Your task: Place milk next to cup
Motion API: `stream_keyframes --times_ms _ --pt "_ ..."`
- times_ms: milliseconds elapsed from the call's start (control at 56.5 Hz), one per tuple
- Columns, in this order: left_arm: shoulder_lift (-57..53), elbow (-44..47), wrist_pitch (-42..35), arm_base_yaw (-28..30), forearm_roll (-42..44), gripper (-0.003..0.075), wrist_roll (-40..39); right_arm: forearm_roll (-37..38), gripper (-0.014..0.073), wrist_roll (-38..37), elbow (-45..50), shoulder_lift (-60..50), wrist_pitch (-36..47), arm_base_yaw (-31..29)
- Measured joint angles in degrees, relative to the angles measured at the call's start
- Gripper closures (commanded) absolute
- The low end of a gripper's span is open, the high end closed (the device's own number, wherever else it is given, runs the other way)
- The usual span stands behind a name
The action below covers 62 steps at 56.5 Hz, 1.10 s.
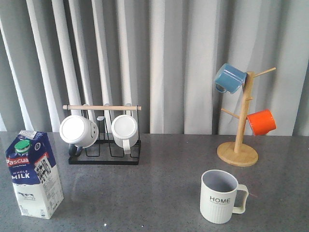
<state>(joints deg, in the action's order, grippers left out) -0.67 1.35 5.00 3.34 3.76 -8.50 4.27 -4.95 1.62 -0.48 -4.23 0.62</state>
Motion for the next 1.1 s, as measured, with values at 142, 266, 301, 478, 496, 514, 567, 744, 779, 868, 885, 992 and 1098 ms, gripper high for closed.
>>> stream_keyframes --times_ms 142,266,301,478,496,514,567,744,779,868,885,992,1098 --pt "0.00 0.00 0.00 0.00 0.00 0.0727 0.00 0.00 0.0602 0.00 0.00 0.00 0.00 0.00" --pt "0.00 0.00 0.00 0.00 0.00 0.0727 0.00 0.00 0.0602 -0.06 0.00 0.00 1.31 0.00" --pt "0.00 0.00 0.00 0.00 0.00 0.0727 0.00 -0.54 0.0602 -0.91 0.06 0.00 3.50 0.00" --pt "0.00 -0.94 -10.83 0.00 -1.08 0.0727 -4.63 -3.76 0.0602 -7.74 -1.72 0.14 18.68 0.00" --pt "0.00 -1.35 -12.32 0.00 -1.16 0.0727 -5.09 -3.69 0.0602 -7.87 -2.36 0.37 19.71 0.00" --pt "0.00 -2.10 -14.42 0.00 -1.23 0.0727 -5.55 -3.55 0.0602 -8.08 -3.53 0.95 20.24 0.00" --pt "0.56 -4.60 -18.39 0.00 -1.31 0.0727 -5.91 -2.32 0.0602 -8.50 -7.55 3.89 20.94 0.00" --pt "18.92 -18.09 -16.15 0.00 -1.36 0.0727 -2.04 4.52 0.0602 -9.02 -21.77 23.33 13.89 0.00" --pt "23.33 -19.97 -15.11 -0.15 -1.33 0.0727 -1.86 4.57 0.0602 -9.01 -23.37 27.11 12.77 0.00" --pt "33.35 -23.54 -14.18 -1.91 -1.44 0.0727 -1.71 3.69 0.0602 -9.02 -25.53 35.89 10.93 0.00" --pt "35.32 -24.13 -14.37 -2.37 -1.44 0.0727 -1.71 3.15 0.0602 -9.02 -25.65 37.41 10.77 0.00" --pt "43.82 -26.44 -16.30 -3.97 -1.44 0.0722 -1.69 1.71 0.0596 -8.88 -25.70 43.50 10.47 0.00" --pt "49.39 -28.88 -16.81 -4.29 -1.44 0.0698 -1.69 3.12 0.0541 -7.85 -25.70 47.91 10.47 0.00"
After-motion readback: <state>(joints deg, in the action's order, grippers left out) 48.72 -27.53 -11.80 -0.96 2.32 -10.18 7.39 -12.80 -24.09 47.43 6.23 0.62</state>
